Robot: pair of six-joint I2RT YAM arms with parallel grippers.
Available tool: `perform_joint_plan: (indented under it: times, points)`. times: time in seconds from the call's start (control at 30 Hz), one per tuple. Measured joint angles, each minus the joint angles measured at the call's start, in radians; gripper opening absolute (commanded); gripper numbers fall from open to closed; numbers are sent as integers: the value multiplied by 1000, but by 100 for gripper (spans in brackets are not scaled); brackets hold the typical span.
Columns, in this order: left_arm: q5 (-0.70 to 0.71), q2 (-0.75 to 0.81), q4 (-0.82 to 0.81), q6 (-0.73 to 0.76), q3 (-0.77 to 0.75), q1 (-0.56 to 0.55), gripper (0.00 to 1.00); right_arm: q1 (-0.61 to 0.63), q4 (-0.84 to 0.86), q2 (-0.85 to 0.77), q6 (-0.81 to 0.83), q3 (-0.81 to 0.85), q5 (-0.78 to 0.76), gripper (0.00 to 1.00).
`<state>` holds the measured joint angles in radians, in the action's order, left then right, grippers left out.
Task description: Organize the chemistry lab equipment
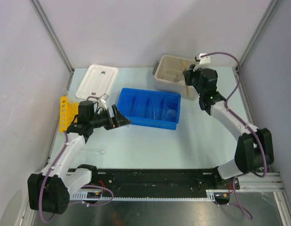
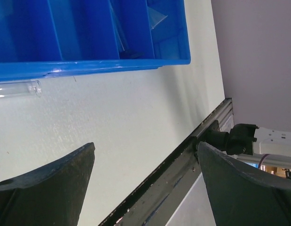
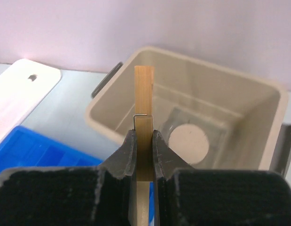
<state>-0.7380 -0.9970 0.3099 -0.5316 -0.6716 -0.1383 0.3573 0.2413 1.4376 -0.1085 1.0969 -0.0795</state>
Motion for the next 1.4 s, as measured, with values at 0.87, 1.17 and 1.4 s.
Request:
perform_joint_plan:
  times: [0.87,1.17,1.4]
  points:
    - [-26,-37,-18,-2,12,-6,98,-229,188,501,311,255,350,3]
    - [-26,-38,-20,-2,12,-10,99,-202,198,564,379,311,380,3]
    - [-26,-44,-25,-2,12,-10,99,-178,98,632,493,395,388,1]
